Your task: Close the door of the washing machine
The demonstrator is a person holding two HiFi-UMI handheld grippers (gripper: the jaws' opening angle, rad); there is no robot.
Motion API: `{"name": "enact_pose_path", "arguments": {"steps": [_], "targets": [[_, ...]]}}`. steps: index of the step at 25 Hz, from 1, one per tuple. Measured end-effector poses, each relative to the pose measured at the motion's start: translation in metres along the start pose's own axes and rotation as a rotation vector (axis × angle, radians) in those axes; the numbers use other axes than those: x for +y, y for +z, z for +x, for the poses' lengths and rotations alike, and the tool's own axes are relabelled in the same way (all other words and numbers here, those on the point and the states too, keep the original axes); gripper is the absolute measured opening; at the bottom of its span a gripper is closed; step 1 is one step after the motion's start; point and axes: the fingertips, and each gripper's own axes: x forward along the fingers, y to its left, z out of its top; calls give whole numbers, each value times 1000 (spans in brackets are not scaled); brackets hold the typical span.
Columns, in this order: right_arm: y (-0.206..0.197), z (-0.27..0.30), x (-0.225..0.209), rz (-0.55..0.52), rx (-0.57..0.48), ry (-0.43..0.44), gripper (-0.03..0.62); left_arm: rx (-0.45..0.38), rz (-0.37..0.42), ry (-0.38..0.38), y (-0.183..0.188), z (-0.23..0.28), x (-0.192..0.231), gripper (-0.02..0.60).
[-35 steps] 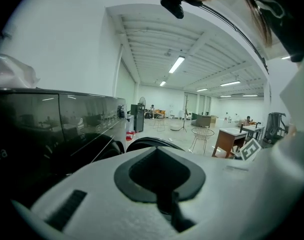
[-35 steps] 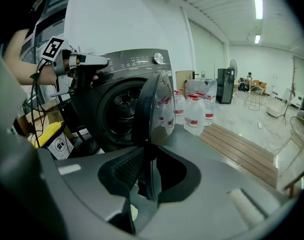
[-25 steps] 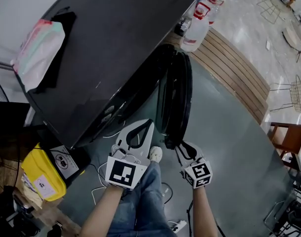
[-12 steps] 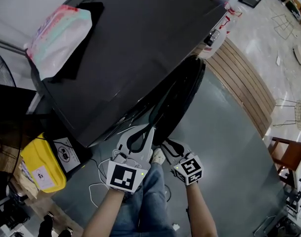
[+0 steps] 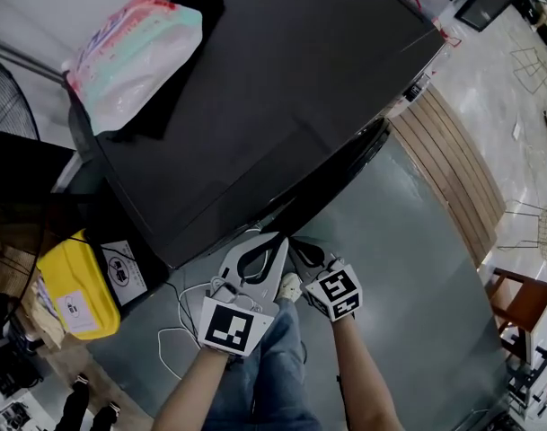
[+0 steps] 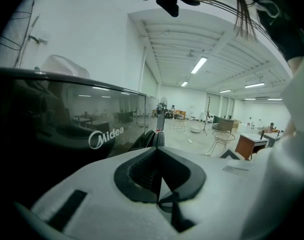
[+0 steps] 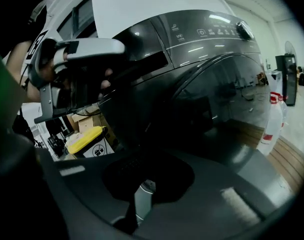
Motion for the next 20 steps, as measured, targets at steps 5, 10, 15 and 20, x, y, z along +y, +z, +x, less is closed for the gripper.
{"name": "enact_pose_path", "arguments": {"steps": [5,10,15,20], "targets": [[11,16,0,0,-6,13,12,-3,-16,13,0,-2,5,8],[13,20,0,32,-28,0,14,-6,-28,29,-3,-5,11,8],[13,21,-1,66,-52,-15,14,-11,-30,40,-2,-6,18,8],[12,22,0,65,-44,-17,12,-12,-27,46,-1,-4,23,8]]}}
